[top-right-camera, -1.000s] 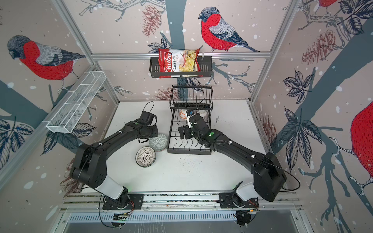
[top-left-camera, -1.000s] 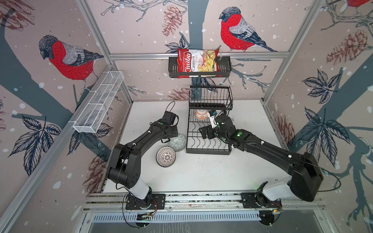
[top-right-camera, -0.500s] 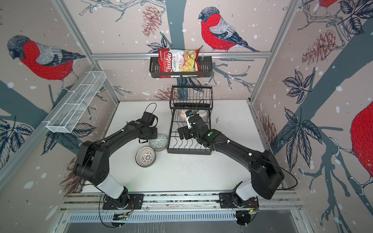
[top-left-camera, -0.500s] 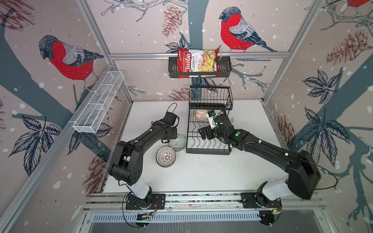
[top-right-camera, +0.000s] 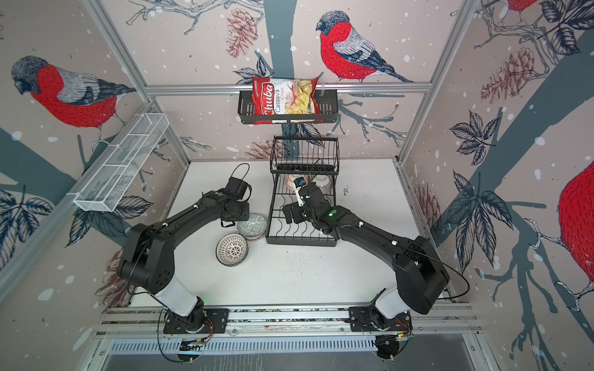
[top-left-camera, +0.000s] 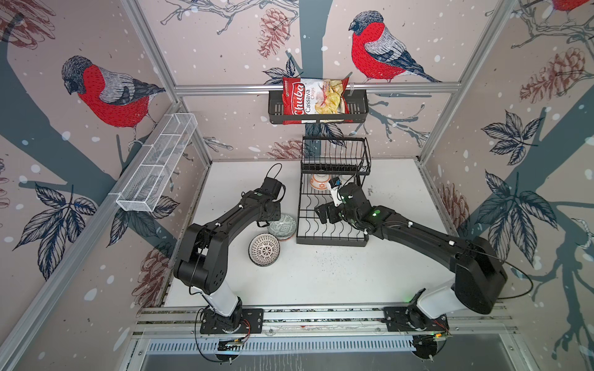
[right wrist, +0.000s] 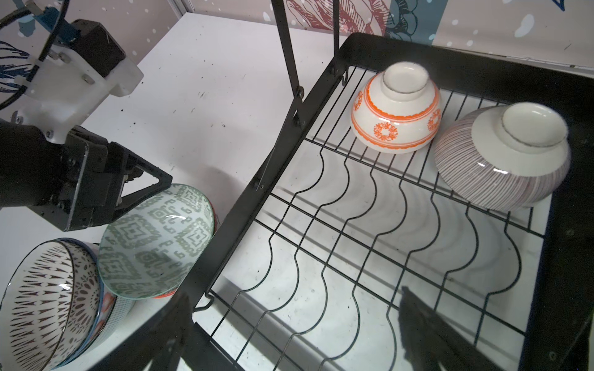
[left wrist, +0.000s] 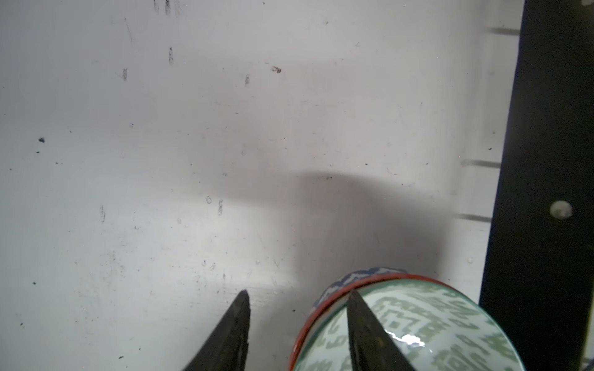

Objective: Load the bowls into the dish rack
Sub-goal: 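Close the left gripper on the rim of the green-patterned bowl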

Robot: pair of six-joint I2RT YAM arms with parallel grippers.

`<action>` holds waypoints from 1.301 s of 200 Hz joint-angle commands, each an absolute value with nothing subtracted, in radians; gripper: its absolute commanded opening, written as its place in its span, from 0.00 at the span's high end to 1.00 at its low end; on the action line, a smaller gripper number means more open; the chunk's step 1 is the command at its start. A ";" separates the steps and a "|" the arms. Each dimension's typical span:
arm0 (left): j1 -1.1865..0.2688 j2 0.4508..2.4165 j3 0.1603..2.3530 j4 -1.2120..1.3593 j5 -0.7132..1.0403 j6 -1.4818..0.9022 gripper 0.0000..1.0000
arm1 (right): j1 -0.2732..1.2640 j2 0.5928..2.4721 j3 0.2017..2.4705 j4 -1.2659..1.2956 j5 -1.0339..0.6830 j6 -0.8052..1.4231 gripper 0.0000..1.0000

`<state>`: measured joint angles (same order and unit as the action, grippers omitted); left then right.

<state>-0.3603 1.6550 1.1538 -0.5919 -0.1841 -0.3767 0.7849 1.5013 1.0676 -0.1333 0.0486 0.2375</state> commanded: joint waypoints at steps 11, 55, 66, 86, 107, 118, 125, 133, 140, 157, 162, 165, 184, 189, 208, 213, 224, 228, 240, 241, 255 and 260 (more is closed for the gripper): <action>-0.357 1.660 1.157 -0.643 -0.191 -0.361 0.51 | 0.787 1.503 1.072 -0.105 0.040 0.239 0.00; -0.358 1.636 1.159 -0.667 -0.164 -0.365 0.48 | 0.787 1.500 1.061 -0.083 0.029 0.239 0.01; -0.357 1.626 1.157 -0.660 -0.134 -0.362 0.48 | 0.787 1.498 1.057 -0.077 0.027 0.237 0.00; -0.357 1.620 1.154 -0.661 -0.108 -0.364 0.47 | 0.786 1.500 1.052 -0.069 0.026 0.232 0.00; -0.357 1.632 1.156 -0.687 -0.115 -0.372 0.47 | 0.785 1.496 1.043 -0.059 0.023 0.228 0.00; -0.357 1.636 1.155 -0.696 -0.114 -0.377 0.48 | 0.785 1.494 1.037 -0.051 0.020 0.226 0.00; -0.357 1.639 1.154 -0.698 -0.111 -0.378 0.48 | 0.785 1.494 1.035 -0.047 0.017 0.226 0.00; -0.357 1.641 1.152 -0.702 -0.112 -0.381 0.48 | 0.785 1.494 1.032 -0.042 0.014 0.224 0.00; -0.358 1.643 1.151 -0.706 -0.109 -0.382 0.48 | 0.783 1.494 1.029 -0.037 0.010 0.224 0.00; -0.357 1.647 1.149 -0.710 -0.108 -0.384 0.48 | 0.782 1.494 1.025 -0.028 0.002 0.222 0.00; -0.357 1.650 1.150 -0.711 -0.109 -0.385 0.48 | 0.782 1.495 1.025 -0.026 0.000 0.221 0.01; -0.357 1.652 1.149 -0.711 -0.109 -0.386 0.49 | 0.782 1.496 1.025 -0.024 -0.003 0.222 0.00; -0.357 1.658 1.146 -0.710 -0.109 -0.387 0.50 | 0.781 1.499 1.025 -0.021 -0.009 0.219 0.00; -0.357 1.660 1.145 -0.708 -0.107 -0.388 0.51 | 0.781 1.499 1.025 -0.020 -0.011 0.219 0.00; -0.357 1.664 1.139 -0.702 -0.106 -0.387 0.55 | 0.781 1.497 1.023 -0.018 -0.011 0.218 0.00; -0.358 1.666 1.138 -0.701 -0.106 -0.387 0.57 | 0.779 1.496 1.023 -0.018 -0.012 0.218 0.01; -0.357 1.668 1.139 -0.700 -0.110 -0.390 0.62 | 0.779 1.495 1.022 -0.017 -0.011 0.217 0.00; -0.357 1.668 1.138 -0.701 -0.111 -0.391 0.63 | 0.779 1.494 1.022 -0.016 -0.011 0.218 0.00; -0.357 1.666 1.137 -0.698 -0.114 -0.390 0.64 | 0.779 1.494 1.020 -0.017 -0.011 0.219 0.00; -0.357 1.665 1.137 -0.699 -0.114 -0.390 0.64 | 0.780 1.494 1.020 -0.017 -0.011 0.219 0.00; -0.357 1.660 1.139 -0.697 -0.116 -0.389 0.68 | 0.779 1.494 1.020 -0.017 -0.012 0.220 0.00; -0.357 1.657 1.140 -0.696 -0.115 -0.389 0.69 | 0.778 1.494 1.020 -0.017 -0.013 0.220 0.00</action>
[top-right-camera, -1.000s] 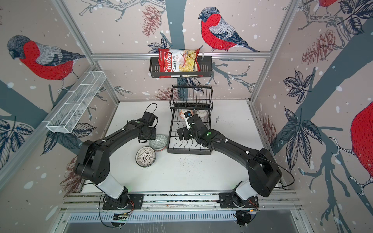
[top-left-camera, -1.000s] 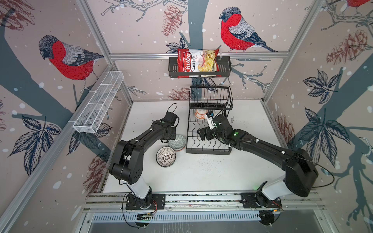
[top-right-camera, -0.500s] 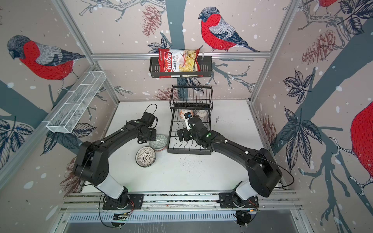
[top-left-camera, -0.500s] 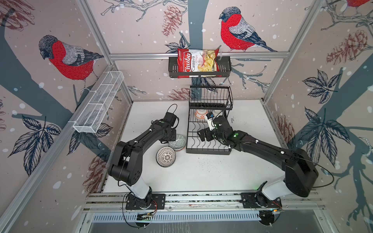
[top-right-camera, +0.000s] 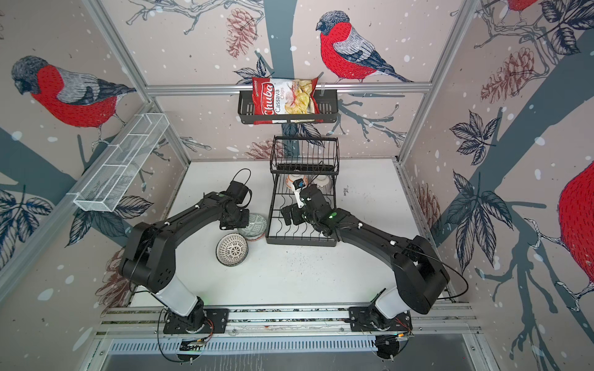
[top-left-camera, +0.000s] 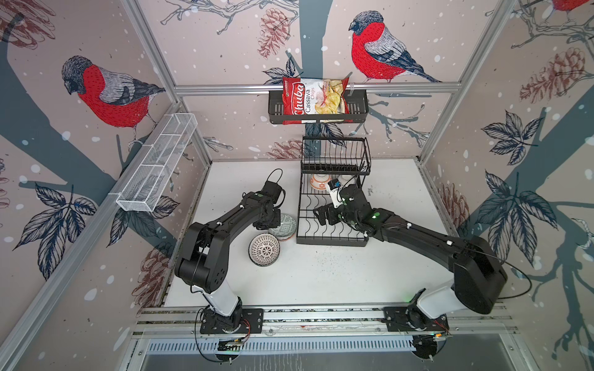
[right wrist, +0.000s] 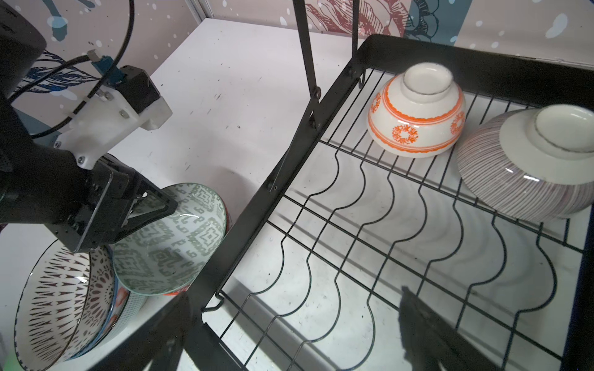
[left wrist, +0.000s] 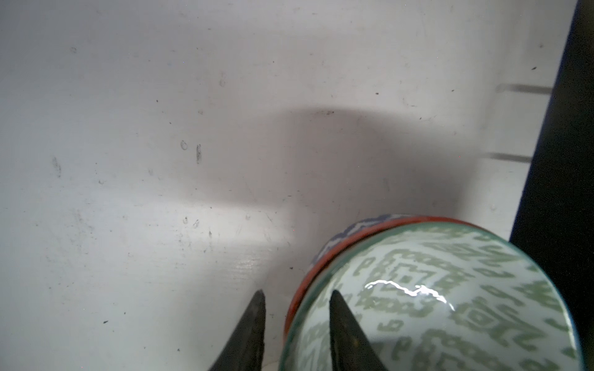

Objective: Load the bowls into the dish rack
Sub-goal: 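Close the left gripper on the rim of the green-patterned bowl, then lift the green-patterned bowl toward the rack with the left gripper while the right gripper approaches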

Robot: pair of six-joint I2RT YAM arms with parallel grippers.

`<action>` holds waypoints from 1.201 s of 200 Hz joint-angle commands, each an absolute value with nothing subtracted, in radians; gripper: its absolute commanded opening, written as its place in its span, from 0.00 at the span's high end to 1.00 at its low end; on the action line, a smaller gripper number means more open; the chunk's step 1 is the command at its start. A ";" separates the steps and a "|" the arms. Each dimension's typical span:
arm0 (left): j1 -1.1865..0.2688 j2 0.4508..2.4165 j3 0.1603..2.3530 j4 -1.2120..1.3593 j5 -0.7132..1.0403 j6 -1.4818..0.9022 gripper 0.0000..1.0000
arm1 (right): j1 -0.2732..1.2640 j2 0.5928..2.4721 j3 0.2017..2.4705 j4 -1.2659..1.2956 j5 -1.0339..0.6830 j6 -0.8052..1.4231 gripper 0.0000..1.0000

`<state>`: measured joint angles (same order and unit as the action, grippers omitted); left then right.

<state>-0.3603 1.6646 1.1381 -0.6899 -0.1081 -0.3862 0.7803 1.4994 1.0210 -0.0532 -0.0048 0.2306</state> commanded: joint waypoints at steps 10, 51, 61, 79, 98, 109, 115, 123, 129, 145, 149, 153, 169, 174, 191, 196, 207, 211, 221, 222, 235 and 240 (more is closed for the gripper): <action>-0.357 1.654 1.142 -0.697 -0.115 -0.386 0.73 | 0.777 1.496 1.021 -0.017 -0.012 0.221 0.00; -0.357 1.641 1.152 -0.695 -0.109 -0.380 0.88 | 0.777 1.501 1.023 -0.013 -0.017 0.225 0.00; -0.356 1.638 1.155 -0.694 -0.107 -0.377 0.90 | 0.777 1.503 1.023 -0.014 -0.018 0.225 0.00; -0.357 1.636 1.160 -0.691 -0.101 -0.373 0.93 | 0.778 1.504 1.025 -0.017 -0.017 0.225 0.00; -0.357 1.635 1.167 -0.691 -0.098 -0.371 0.97 | 0.778 1.507 1.028 -0.018 -0.019 0.225 0.00; -0.357 1.633 1.171 -0.686 -0.094 -0.367 0.99 | 0.777 1.508 1.029 -0.018 -0.020 0.225 0.00; -0.357 1.632 1.171 -0.686 -0.091 -0.365 0.99 | 0.777 1.509 1.031 -0.018 -0.020 0.225 0.00; -0.357 1.631 1.174 -0.683 -0.089 -0.363 1.00 | 0.776 1.510 1.032 -0.018 -0.022 0.225 0.00; -0.357 1.632 1.177 -0.684 -0.088 -0.362 1.00 | 0.776 1.513 1.035 -0.018 -0.022 0.225 0.00; -0.357 1.623 1.178 -0.679 -0.081 -0.359 1.00 | 0.776 1.518 1.040 -0.021 -0.026 0.224 0.00; -0.357 1.621 1.178 -0.675 -0.078 -0.359 1.00 | 0.776 1.519 1.041 -0.023 -0.027 0.224 0.00; -0.357 1.617 1.178 -0.673 -0.075 -0.359 1.00 | 0.776 1.521 1.043 -0.024 -0.028 0.224 0.01; -0.357 1.602 1.180 -0.662 -0.062 -0.355 1.00 | 0.776 1.528 1.048 -0.027 -0.031 0.222 0.00; -0.356 1.599 1.182 -0.660 -0.057 -0.354 1.00 | 0.776 1.529 1.049 -0.027 -0.031 0.222 0.00; -0.357 1.587 1.184 -0.654 -0.035 -0.347 1.00 | 0.776 1.536 1.055 -0.031 -0.033 0.219 0.00; -0.357 1.583 1.186 -0.654 -0.031 -0.347 1.00 | 0.776 1.538 1.057 -0.031 -0.034 0.220 0.00; -0.357 1.574 1.187 -0.647 -0.022 -0.344 1.00 | 0.776 1.540 1.057 -0.031 -0.036 0.221 0.01; -0.357 1.572 1.188 -0.647 -0.021 -0.343 1.00 | 0.775 1.539 1.058 -0.031 -0.037 0.222 0.00; -0.357 1.566 1.190 -0.647 -0.021 -0.342 1.00 | 0.776 1.540 1.060 -0.029 -0.041 0.222 0.00; -0.357 1.566 1.191 -0.647 -0.021 -0.342 1.00 | 0.776 1.541 1.060 -0.029 -0.041 0.222 0.01; -0.358 1.554 1.193 -0.643 -0.019 -0.342 1.00 | 0.775 1.539 1.060 -0.026 -0.049 0.223 0.01; -0.357 1.548 1.194 -0.642 -0.019 -0.345 1.00 | 0.773 1.540 1.060 -0.025 -0.053 0.224 0.00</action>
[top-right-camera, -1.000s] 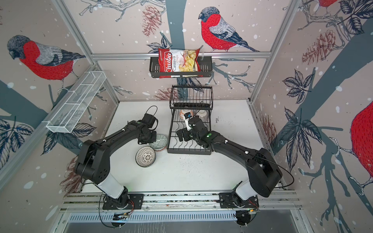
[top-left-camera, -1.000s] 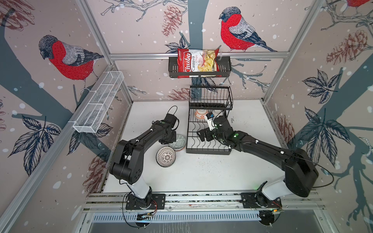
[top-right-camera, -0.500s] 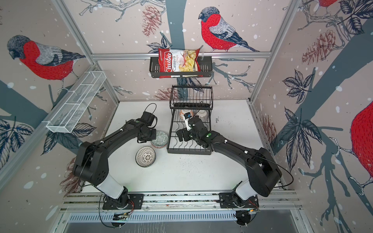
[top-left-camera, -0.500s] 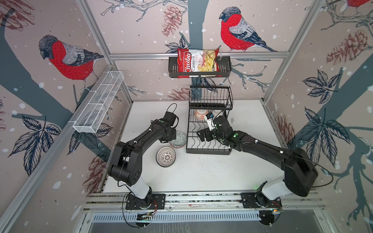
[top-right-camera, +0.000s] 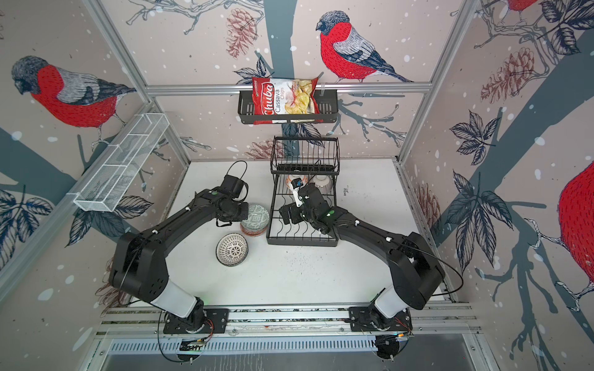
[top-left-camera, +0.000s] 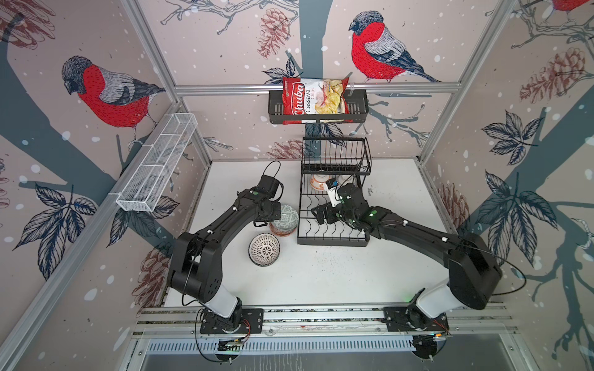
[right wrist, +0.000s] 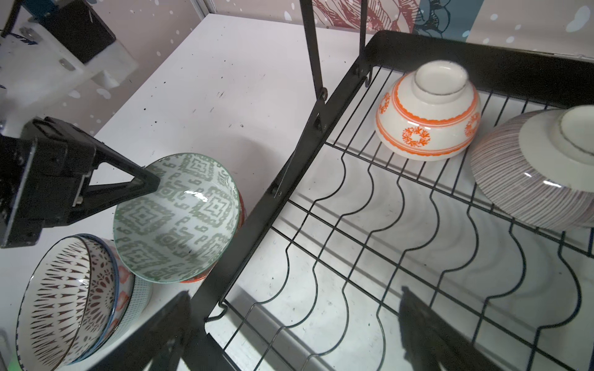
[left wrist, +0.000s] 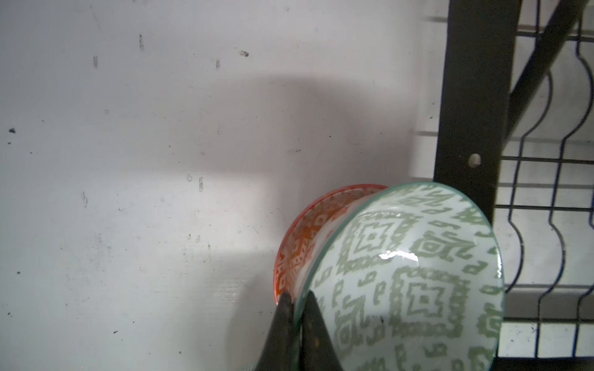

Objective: Load the bowls into the dish rack
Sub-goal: 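Lift the green-patterned bowl toward the rack with the left gripper while the right gripper approaches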

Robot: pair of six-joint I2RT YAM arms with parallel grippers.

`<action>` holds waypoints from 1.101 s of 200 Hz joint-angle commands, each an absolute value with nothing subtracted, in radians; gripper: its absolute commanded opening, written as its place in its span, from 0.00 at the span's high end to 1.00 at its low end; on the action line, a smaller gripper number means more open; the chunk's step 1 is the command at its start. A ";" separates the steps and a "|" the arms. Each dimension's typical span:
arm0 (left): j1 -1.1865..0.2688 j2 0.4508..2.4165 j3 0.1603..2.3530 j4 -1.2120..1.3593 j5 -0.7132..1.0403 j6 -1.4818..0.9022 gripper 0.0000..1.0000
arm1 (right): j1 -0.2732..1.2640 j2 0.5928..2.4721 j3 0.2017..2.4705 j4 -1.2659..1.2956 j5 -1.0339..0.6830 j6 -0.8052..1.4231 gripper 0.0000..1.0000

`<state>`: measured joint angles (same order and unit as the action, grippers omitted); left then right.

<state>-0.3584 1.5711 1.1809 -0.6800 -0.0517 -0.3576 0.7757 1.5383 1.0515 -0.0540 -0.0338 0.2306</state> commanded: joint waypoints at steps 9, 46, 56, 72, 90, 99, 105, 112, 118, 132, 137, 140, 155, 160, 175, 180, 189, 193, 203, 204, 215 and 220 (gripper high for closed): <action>-0.357 1.538 1.194 -0.638 -0.019 -0.344 1.00 | 0.770 1.540 1.061 -0.023 -0.061 0.225 0.01; -0.356 1.486 1.196 -0.619 -0.031 -0.356 1.00 | 0.752 1.531 1.063 -0.012 -0.108 0.240 0.00; -0.357 1.470 1.192 -0.609 -0.036 -0.360 1.00 | 0.745 1.524 1.059 -0.007 -0.121 0.244 0.00; -0.357 1.441 1.188 -0.582 -0.027 -0.368 1.00 | 0.731 1.508 1.053 0.000 -0.150 0.257 0.00; -0.356 1.408 1.176 -0.536 0.008 -0.371 1.00 | 0.712 1.484 1.038 0.018 -0.192 0.275 0.00; -0.357 1.390 1.165 -0.504 0.038 -0.364 1.00 | 0.700 1.473 1.031 0.028 -0.215 0.286 0.00; -0.357 1.377 1.154 -0.478 0.059 -0.361 1.00 | 0.693 1.466 1.026 0.031 -0.230 0.291 0.01; -0.356 1.361 1.141 -0.446 0.091 -0.363 1.00 | 0.684 1.457 1.023 0.035 -0.243 0.298 0.00; -0.357 1.346 1.127 -0.411 0.116 -0.365 1.00 | 0.678 1.451 1.022 0.034 -0.250 0.303 0.01; -0.357 1.309 1.085 -0.323 0.181 -0.381 1.00 | 0.670 1.433 1.014 0.035 -0.263 0.311 0.00; -0.357 1.298 1.074 -0.293 0.198 -0.391 1.00 | 0.666 1.426 1.010 0.038 -0.273 0.313 0.00; -0.358 1.290 1.064 -0.278 0.207 -0.397 1.00 | 0.662 1.422 1.007 0.041 -0.282 0.316 0.00; -0.358 1.265 1.031 -0.201 0.253 -0.422 1.00 | 0.647 1.398 0.991 0.066 -0.336 0.332 0.00; -0.357 1.260 1.021 -0.178 0.271 -0.428 1.00 | 0.643 1.392 0.987 0.073 -0.350 0.339 0.00; -0.360 1.256 1.003 -0.126 0.327 -0.445 1.00 | 0.629 1.367 0.979 0.094 -0.407 0.350 0.01; -0.359 1.256 1.003 -0.112 0.341 -0.451 1.00 | 0.626 1.359 0.977 0.098 -0.419 0.352 0.00; -0.359 1.262 1.003 -0.090 0.362 -0.463 1.00 | 0.623 1.347 0.975 0.104 -0.437 0.354 0.00; -0.359 1.265 0.987 -0.079 0.374 -0.469 1.00 | 0.620 1.343 0.974 0.106 -0.443 0.355 0.00; -0.361 1.273 0.979 -0.054 0.407 -0.480 1.00 | 0.617 1.332 0.973 0.113 -0.464 0.359 0.00; -0.361 1.275 0.979 -0.050 0.411 -0.481 1.00 | 0.616 1.332 0.973 0.113 -0.466 0.360 0.01; -0.360 1.281 0.972 -0.011 0.444 -0.494 1.00 | 0.608 1.325 0.971 0.124 -0.491 0.365 0.00; -0.362 1.284 0.967 0.008 0.458 -0.503 1.00 | 0.605 1.324 0.970 0.128 -0.502 0.368 0.00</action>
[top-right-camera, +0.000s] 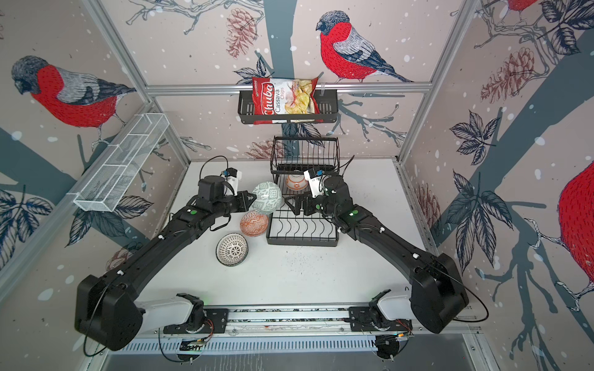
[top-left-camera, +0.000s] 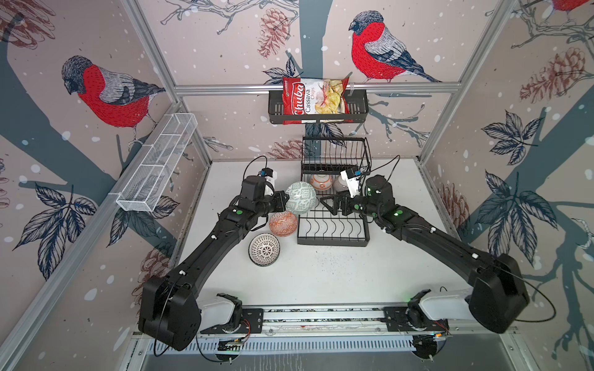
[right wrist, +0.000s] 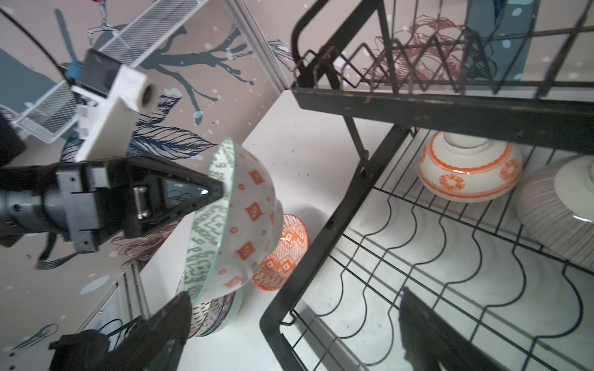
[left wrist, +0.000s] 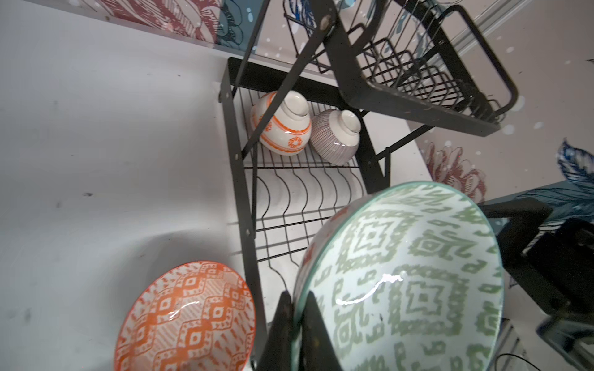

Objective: Load the bowls into the dish rack
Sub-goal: 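Lift the green-patterned bowl toward the rack with the left gripper while the right gripper approaches, then grasp the bowl rim with the right gripper beside the left gripper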

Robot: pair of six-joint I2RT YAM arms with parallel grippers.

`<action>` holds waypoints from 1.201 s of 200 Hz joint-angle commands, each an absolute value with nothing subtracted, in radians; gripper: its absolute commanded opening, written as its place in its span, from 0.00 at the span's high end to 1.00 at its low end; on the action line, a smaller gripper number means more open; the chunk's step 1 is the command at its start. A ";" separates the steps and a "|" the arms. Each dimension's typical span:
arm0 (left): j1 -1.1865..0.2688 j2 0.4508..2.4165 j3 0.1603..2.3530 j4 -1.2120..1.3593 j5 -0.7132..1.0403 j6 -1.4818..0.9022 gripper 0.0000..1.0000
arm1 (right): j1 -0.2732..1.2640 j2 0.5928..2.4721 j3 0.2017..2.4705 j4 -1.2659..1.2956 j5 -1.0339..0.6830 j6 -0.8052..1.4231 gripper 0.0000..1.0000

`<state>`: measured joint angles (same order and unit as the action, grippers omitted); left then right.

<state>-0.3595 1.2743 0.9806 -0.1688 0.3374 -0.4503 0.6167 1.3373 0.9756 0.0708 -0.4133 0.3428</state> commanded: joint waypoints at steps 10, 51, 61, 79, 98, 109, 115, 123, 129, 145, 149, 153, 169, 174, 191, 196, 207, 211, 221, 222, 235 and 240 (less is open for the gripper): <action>-0.361 1.287 0.957 0.052 0.490 -0.517 1.00 | 0.599 1.322 0.969 0.137 -0.526 0.376 0.00; -0.374 1.307 0.951 0.151 0.564 -0.548 1.00 | 0.585 1.325 0.965 0.170 -0.580 0.402 0.00; -0.376 1.313 0.954 0.157 0.576 -0.547 1.00 | 0.585 1.324 0.966 0.171 -0.579 0.403 0.00; -0.382 1.320 0.954 0.176 0.591 -0.550 1.00 | 0.585 1.325 0.966 0.175 -0.576 0.403 0.00; -0.385 1.332 0.948 0.208 0.612 -0.566 1.00 | 0.585 1.326 0.966 0.184 -0.587 0.406 0.00; -0.385 1.334 0.945 0.229 0.619 -0.576 1.00 | 0.585 1.326 0.966 0.190 -0.593 0.411 0.00; -0.387 1.335 0.943 0.239 0.621 -0.581 1.00 | 0.585 1.328 0.966 0.194 -0.599 0.413 0.00; -0.387 1.337 0.942 0.252 0.626 -0.587 1.00 | 0.585 1.331 0.966 0.200 -0.606 0.417 0.01; -0.387 1.338 0.942 0.263 0.630 -0.593 1.00 | 0.585 1.333 0.968 0.207 -0.614 0.421 0.00; -0.389 1.343 0.940 0.294 0.647 -0.604 1.00 | 0.586 1.342 0.971 0.221 -0.625 0.432 0.00; -0.390 1.344 0.942 0.299 0.650 -0.606 1.00 | 0.586 1.344 0.972 0.225 -0.628 0.436 0.00; -0.391 1.346 0.942 0.305 0.653 -0.610 1.00 | 0.586 1.346 0.973 0.229 -0.631 0.439 0.00; -0.395 1.353 0.945 0.313 0.653 -0.612 1.00 | 0.586 1.352 0.971 0.246 -0.640 0.449 0.00; -0.396 1.354 0.947 0.314 0.653 -0.612 1.00 | 0.586 1.352 0.971 0.251 -0.643 0.451 0.00; -0.399 1.363 0.951 0.326 0.658 -0.618 1.00 | 0.586 1.355 0.973 0.259 -0.649 0.455 0.00; -0.400 1.365 0.951 0.330 0.661 -0.622 1.00 | 0.586 1.354 0.971 0.262 -0.650 0.457 0.00; -0.404 1.370 0.954 0.337 0.664 -0.624 1.00 | 0.586 1.353 0.971 0.269 -0.654 0.457 0.00; -0.405 1.372 0.953 0.339 0.663 -0.624 1.00 | 0.586 1.353 0.971 0.272 -0.658 0.458 0.01; -0.406 1.376 0.953 0.341 0.663 -0.628 1.00 | 0.586 1.355 0.972 0.279 -0.668 0.459 0.01; -0.406 1.376 0.953 0.341 0.662 -0.628 1.00 | 0.587 1.356 0.973 0.280 -0.669 0.459 0.02; -0.407 1.378 0.953 0.346 0.664 -0.631 1.00 | 0.586 1.358 0.973 0.287 -0.675 0.462 0.02; -0.408 1.378 0.951 0.348 0.665 -0.632 1.00 | 0.586 1.360 0.973 0.288 -0.675 0.463 0.03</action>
